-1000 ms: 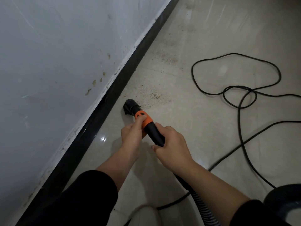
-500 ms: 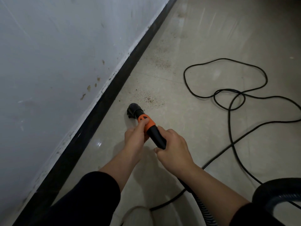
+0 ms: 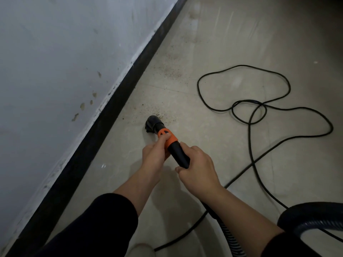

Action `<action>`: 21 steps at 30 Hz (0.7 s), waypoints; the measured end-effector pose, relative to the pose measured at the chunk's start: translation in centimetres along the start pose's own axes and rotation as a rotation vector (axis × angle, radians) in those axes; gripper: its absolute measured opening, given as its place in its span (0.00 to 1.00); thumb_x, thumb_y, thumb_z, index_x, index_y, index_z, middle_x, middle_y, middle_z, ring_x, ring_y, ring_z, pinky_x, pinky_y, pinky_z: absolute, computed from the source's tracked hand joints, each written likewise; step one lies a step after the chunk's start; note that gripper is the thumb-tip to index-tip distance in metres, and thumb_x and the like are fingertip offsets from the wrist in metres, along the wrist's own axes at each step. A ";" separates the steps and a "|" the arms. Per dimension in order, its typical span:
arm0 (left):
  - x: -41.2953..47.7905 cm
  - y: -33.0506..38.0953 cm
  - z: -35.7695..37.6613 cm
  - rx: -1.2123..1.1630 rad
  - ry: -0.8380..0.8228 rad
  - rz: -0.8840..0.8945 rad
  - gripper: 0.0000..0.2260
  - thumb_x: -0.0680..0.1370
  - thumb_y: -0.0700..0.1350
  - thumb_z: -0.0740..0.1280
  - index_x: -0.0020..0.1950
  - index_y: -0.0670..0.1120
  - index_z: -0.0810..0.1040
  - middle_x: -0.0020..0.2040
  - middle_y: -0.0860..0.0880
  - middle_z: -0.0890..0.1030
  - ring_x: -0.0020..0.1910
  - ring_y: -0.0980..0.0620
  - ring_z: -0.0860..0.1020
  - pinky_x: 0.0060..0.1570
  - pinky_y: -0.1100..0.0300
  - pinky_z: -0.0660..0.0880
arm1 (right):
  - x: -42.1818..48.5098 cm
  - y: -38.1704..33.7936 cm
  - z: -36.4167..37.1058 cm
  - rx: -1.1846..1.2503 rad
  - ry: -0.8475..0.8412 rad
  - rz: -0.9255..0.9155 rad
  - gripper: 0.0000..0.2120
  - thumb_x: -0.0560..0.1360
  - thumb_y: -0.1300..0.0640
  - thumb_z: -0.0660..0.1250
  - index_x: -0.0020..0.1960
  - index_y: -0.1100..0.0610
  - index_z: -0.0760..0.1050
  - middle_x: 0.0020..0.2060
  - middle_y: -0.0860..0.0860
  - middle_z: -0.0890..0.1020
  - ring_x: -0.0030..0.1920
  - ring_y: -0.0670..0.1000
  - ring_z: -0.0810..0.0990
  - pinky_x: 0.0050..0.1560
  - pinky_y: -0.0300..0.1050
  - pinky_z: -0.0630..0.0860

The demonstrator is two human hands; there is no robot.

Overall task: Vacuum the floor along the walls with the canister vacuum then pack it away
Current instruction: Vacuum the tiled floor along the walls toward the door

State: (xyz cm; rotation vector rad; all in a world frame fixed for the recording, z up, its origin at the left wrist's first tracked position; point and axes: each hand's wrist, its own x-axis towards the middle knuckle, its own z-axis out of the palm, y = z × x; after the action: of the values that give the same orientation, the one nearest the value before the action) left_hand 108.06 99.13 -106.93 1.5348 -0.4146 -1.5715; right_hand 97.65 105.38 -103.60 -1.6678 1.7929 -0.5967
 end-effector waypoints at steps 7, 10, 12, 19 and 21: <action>0.5 -0.6 2.6 0.045 -0.042 0.001 0.10 0.74 0.46 0.73 0.40 0.40 0.78 0.45 0.41 0.82 0.50 0.43 0.82 0.58 0.48 0.78 | 0.1 1.5 -1.7 0.014 0.044 0.040 0.24 0.73 0.63 0.67 0.67 0.49 0.69 0.40 0.49 0.70 0.37 0.45 0.70 0.32 0.32 0.64; 0.5 -0.9 3.7 0.053 -0.062 -0.007 0.10 0.74 0.46 0.73 0.40 0.40 0.79 0.45 0.41 0.82 0.48 0.45 0.83 0.58 0.48 0.78 | 0.1 2.1 -2.3 0.008 0.062 0.058 0.25 0.72 0.62 0.67 0.67 0.49 0.70 0.41 0.50 0.71 0.40 0.48 0.72 0.35 0.34 0.66; 0.4 -1.0 4.4 0.059 -0.078 -0.011 0.10 0.74 0.46 0.73 0.41 0.39 0.79 0.45 0.41 0.83 0.47 0.45 0.83 0.59 0.48 0.78 | 0.2 2.5 -2.7 0.010 0.076 0.067 0.25 0.72 0.62 0.67 0.67 0.49 0.70 0.41 0.51 0.71 0.41 0.49 0.73 0.37 0.35 0.67; 0.2 -1.3 6.1 0.070 -0.114 -0.008 0.09 0.75 0.45 0.72 0.41 0.40 0.79 0.45 0.41 0.82 0.49 0.45 0.82 0.58 0.49 0.78 | 0.3 3.6 -3.6 0.025 0.102 0.090 0.27 0.73 0.62 0.68 0.69 0.48 0.68 0.41 0.49 0.70 0.38 0.45 0.70 0.34 0.32 0.64; 0.3 -1.3 6.5 0.078 -0.120 -0.009 0.09 0.75 0.45 0.72 0.41 0.40 0.79 0.45 0.41 0.82 0.49 0.44 0.82 0.58 0.49 0.78 | 0.4 3.9 -3.8 0.031 0.110 0.094 0.26 0.73 0.61 0.68 0.68 0.48 0.69 0.40 0.49 0.70 0.38 0.44 0.70 0.33 0.32 0.64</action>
State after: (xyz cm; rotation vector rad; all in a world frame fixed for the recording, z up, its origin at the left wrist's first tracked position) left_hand 101.58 97.50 -106.91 1.5068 -0.5427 -1.6774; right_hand 92.24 105.10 -103.63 -1.5478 1.9179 -0.6826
